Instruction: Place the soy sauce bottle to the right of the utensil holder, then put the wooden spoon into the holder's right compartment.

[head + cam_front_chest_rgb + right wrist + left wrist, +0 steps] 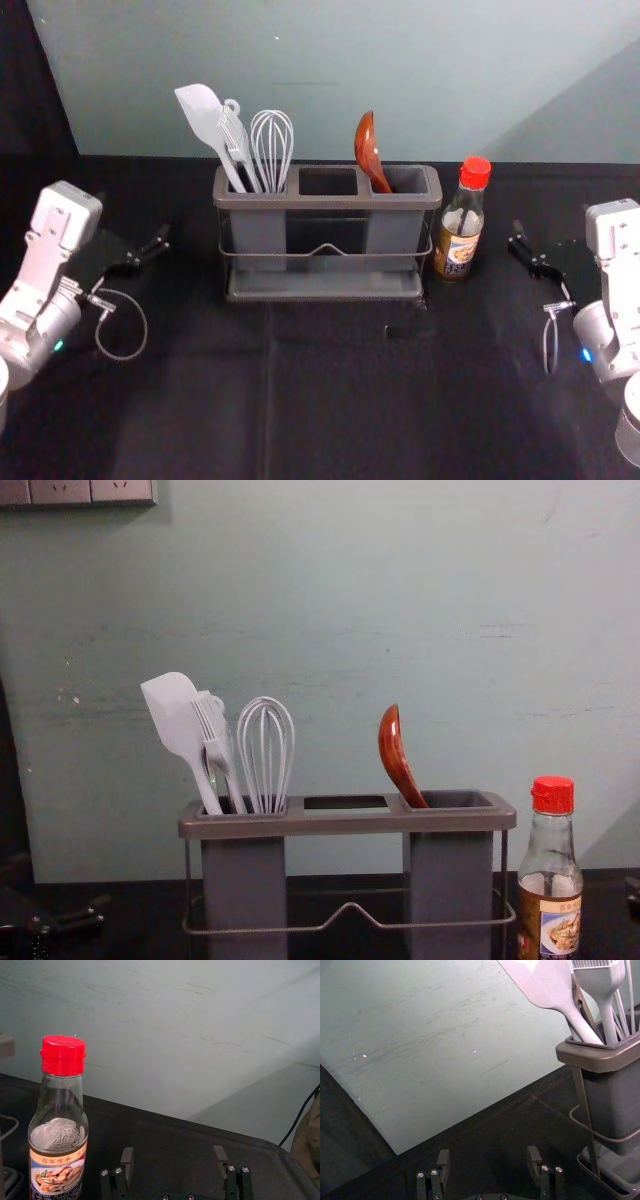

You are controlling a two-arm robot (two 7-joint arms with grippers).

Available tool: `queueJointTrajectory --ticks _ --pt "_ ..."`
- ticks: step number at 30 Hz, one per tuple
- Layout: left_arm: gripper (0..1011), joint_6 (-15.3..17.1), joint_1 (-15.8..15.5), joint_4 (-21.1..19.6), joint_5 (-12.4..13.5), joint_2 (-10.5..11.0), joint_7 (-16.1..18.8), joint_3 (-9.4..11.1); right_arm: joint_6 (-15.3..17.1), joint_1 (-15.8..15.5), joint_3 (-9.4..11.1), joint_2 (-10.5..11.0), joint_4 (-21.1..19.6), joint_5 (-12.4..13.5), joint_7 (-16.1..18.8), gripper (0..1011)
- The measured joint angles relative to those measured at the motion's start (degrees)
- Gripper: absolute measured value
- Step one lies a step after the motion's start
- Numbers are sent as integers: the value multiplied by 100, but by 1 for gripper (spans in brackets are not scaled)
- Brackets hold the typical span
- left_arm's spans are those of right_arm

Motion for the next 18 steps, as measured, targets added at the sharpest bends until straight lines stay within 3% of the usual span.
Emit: queueJointTrajectory --ticks 18 --pt "1005 0 0 0 0 0 0 0 0 1 7 -2 -5 4 -2 1002"
